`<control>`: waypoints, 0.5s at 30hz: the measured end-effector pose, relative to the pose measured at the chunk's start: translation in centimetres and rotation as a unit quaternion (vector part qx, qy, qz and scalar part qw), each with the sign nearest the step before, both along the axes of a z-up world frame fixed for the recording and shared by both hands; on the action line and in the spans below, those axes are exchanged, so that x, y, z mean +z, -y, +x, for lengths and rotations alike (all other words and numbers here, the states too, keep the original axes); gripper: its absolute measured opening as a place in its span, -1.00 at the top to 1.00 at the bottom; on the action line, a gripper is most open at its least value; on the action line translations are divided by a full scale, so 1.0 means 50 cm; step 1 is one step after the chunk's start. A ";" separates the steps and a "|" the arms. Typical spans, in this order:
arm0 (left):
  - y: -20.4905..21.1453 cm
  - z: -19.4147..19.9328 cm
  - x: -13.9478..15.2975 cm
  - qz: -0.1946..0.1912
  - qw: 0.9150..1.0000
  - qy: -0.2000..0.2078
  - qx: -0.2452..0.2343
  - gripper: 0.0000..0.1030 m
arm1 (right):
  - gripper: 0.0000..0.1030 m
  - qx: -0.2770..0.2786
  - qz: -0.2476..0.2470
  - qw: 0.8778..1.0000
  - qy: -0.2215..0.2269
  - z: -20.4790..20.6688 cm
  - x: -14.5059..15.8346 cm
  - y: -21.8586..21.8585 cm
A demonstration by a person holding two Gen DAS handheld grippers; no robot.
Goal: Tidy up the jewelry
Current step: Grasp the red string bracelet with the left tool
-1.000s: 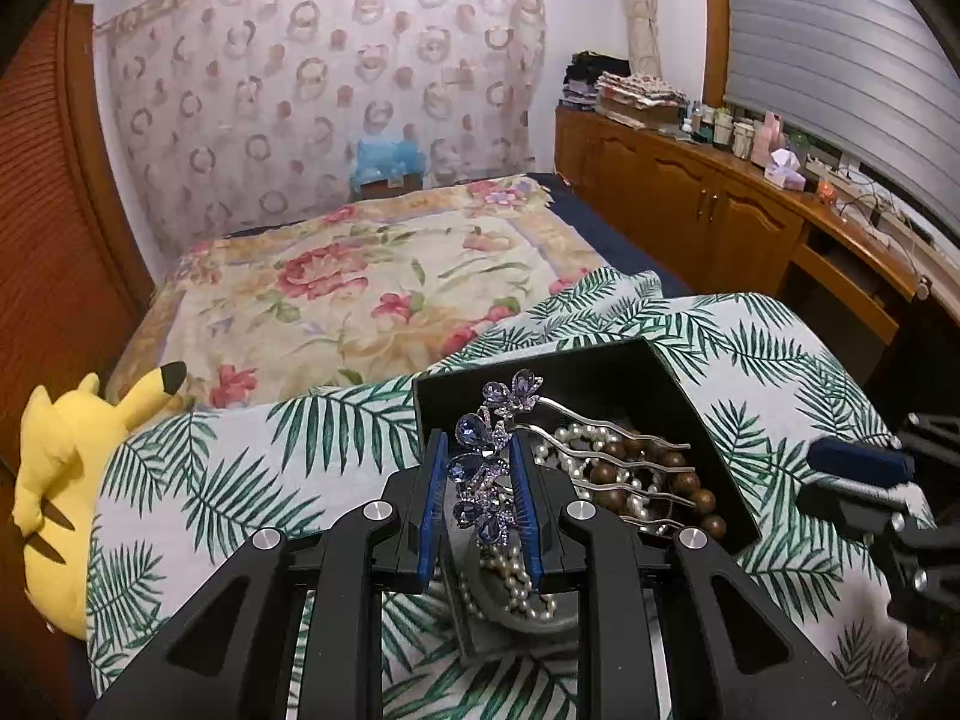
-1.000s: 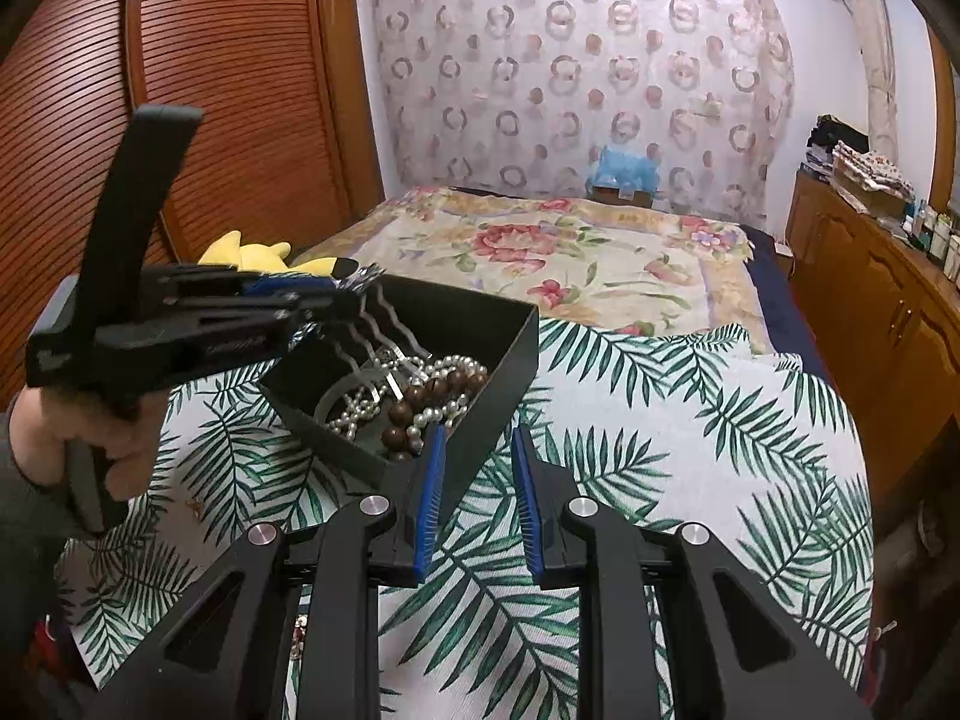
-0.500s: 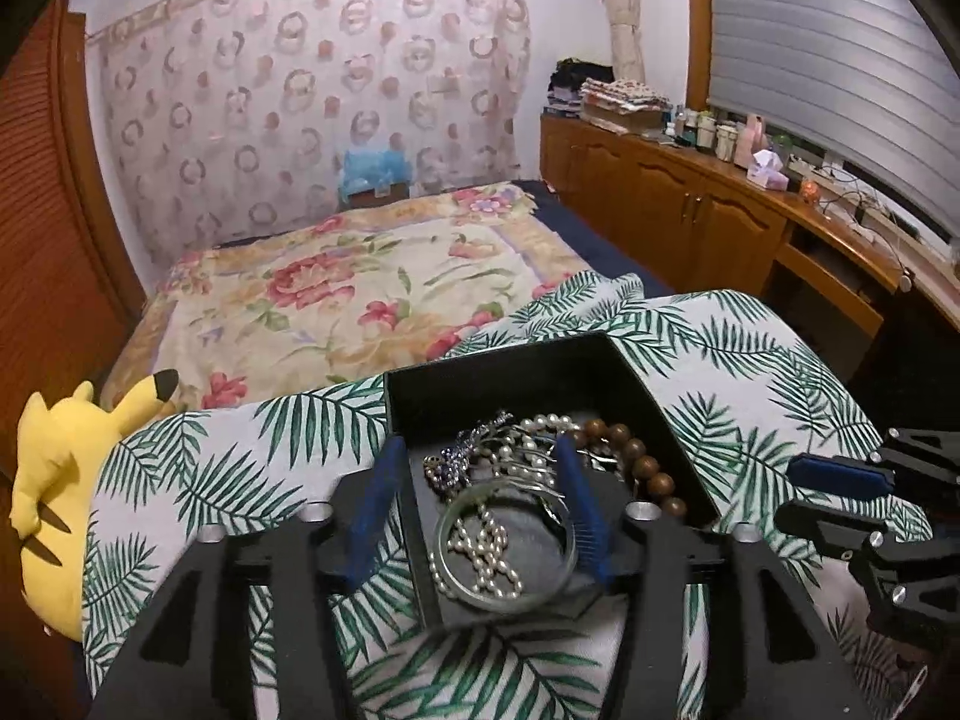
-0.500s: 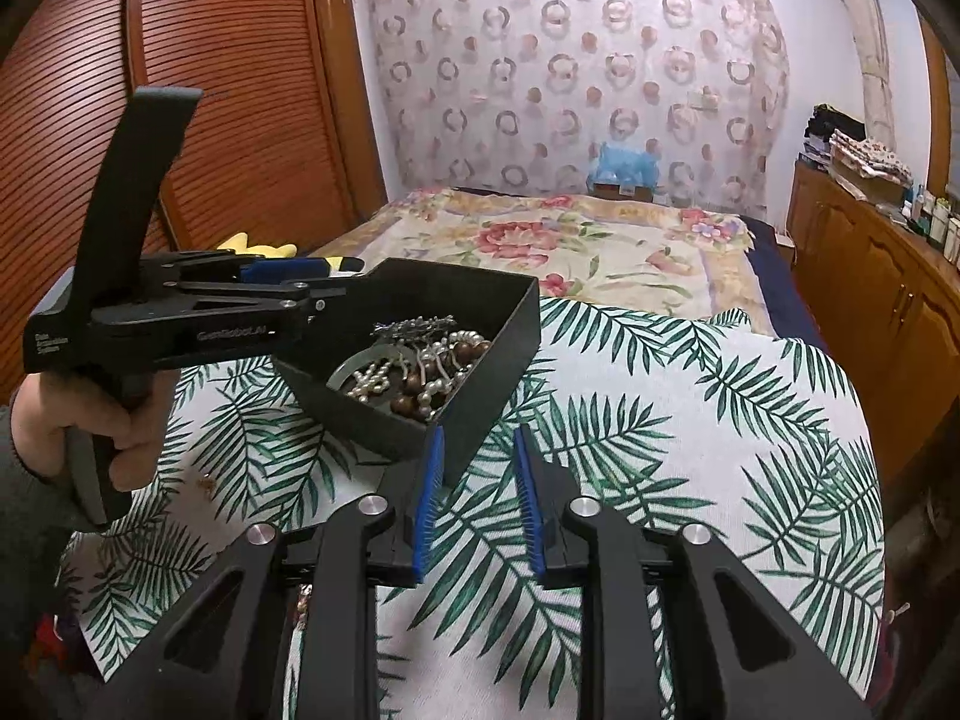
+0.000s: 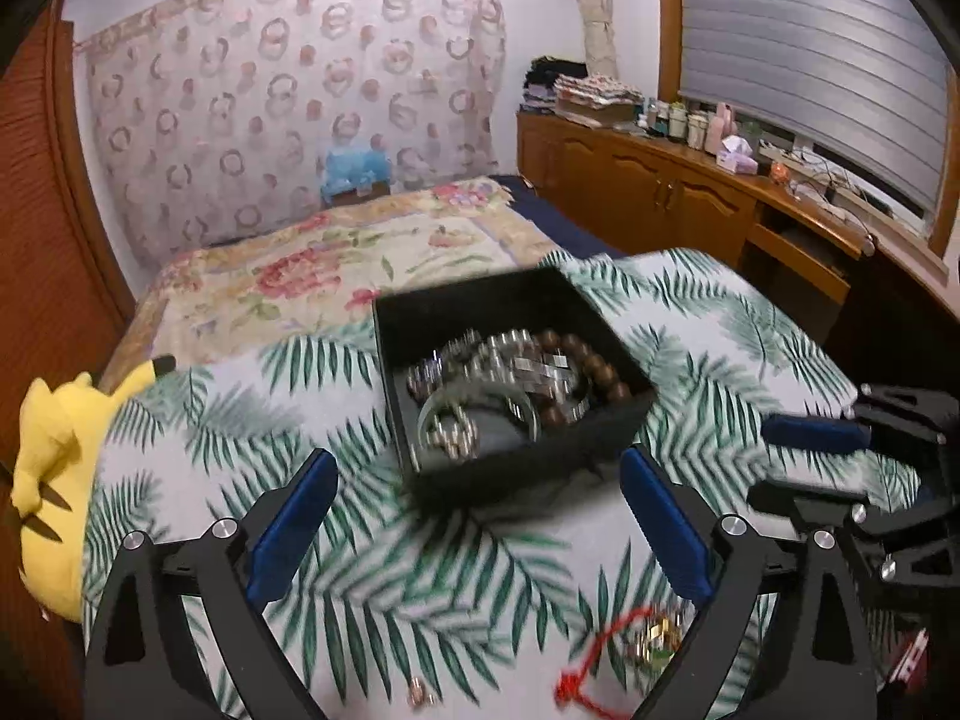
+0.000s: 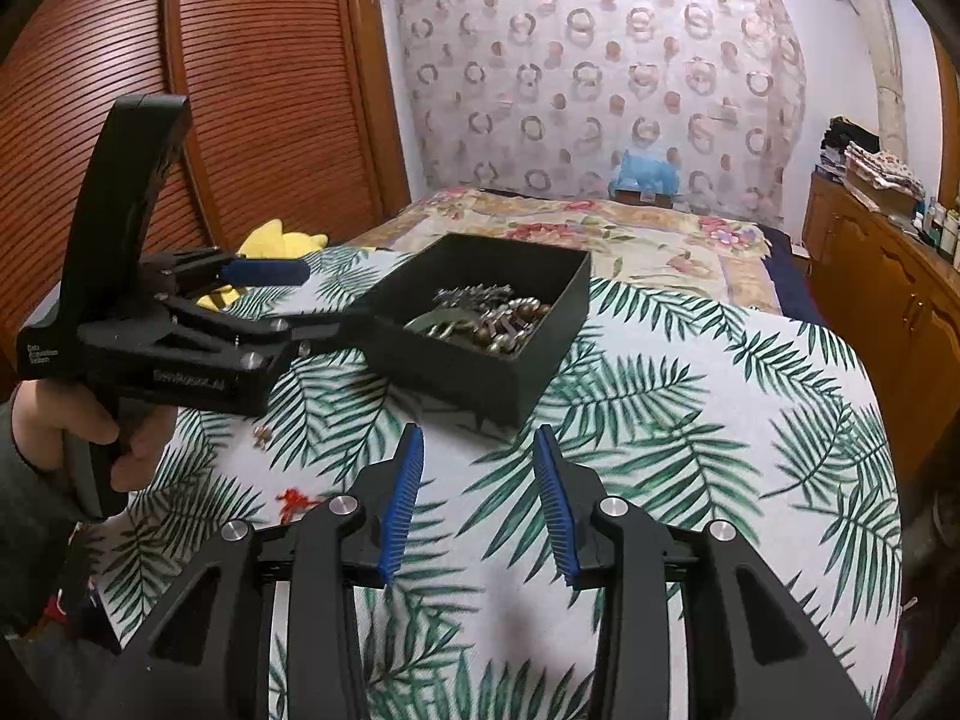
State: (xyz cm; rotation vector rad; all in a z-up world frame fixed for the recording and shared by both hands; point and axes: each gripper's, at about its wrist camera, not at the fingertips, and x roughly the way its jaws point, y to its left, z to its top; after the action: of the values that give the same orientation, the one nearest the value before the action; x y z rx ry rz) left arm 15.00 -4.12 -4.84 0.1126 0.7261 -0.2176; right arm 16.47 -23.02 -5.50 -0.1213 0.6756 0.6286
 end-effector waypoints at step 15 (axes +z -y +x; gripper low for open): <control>-0.018 -0.120 -0.097 -0.014 0.998 -0.059 -0.025 -0.66 | 0.21 0.009 -0.012 1.000 -0.027 -0.063 -0.052 -0.002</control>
State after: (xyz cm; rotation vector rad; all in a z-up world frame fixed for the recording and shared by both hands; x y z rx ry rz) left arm 9.01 -3.22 -9.68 0.0912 0.8374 -0.2846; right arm 13.32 -22.92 -8.08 -0.1340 0.7349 0.6429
